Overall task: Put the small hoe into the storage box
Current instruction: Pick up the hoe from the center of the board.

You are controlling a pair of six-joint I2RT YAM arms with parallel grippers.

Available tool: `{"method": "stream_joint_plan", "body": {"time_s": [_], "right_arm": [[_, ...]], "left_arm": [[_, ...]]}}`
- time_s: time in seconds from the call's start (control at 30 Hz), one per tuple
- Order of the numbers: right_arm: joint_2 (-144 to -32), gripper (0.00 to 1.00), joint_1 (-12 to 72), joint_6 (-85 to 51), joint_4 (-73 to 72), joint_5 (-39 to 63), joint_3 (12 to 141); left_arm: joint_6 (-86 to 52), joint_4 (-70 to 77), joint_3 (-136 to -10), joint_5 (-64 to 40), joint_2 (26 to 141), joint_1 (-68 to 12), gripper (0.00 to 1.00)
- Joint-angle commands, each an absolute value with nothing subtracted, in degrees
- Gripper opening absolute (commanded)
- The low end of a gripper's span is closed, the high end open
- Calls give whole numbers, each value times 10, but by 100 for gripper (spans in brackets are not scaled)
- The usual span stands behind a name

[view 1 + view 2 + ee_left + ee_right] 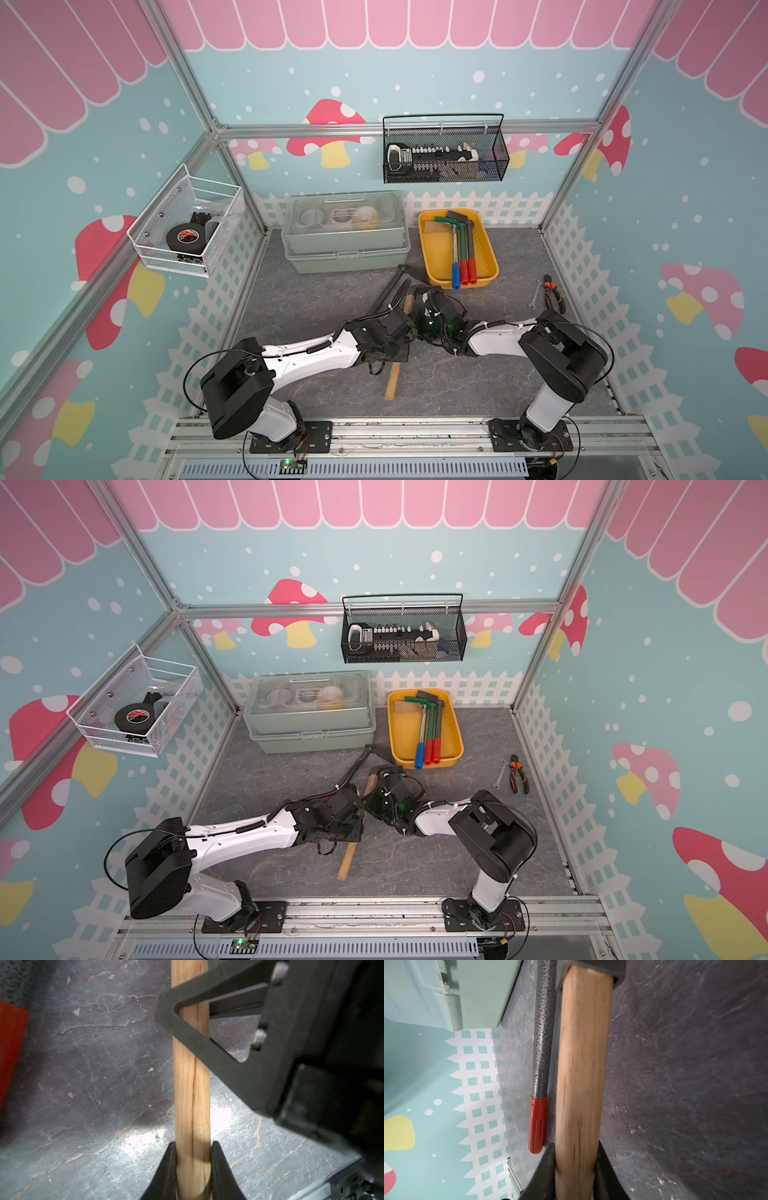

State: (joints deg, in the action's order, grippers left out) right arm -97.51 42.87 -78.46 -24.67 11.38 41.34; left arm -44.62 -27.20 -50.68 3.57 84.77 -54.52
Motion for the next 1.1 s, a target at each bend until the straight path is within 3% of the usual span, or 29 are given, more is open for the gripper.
{"method": "stream_joint_plan", "body": {"time_s": [0.0,0.23,0.37,0.93,1.07], "right_arm": [[-943,14,434,-749,-241,107,424],[-904,14,434,-683,-192,114,445],[-883,15,433,-641,-169,123,454],[-838,14,419,-553,-94,150,483],[-833,15,415,-544,-79,158,490]], "left_arm": [[-447,-251,-500,29,818,-552,2],[-456,-257,-498,39,782,-551,38],[-451,-281,-507,55,757,-548,45],[-430,-260,-471,23,689,-440,46],[-449,-216,-460,7,692,-421,50]]}}
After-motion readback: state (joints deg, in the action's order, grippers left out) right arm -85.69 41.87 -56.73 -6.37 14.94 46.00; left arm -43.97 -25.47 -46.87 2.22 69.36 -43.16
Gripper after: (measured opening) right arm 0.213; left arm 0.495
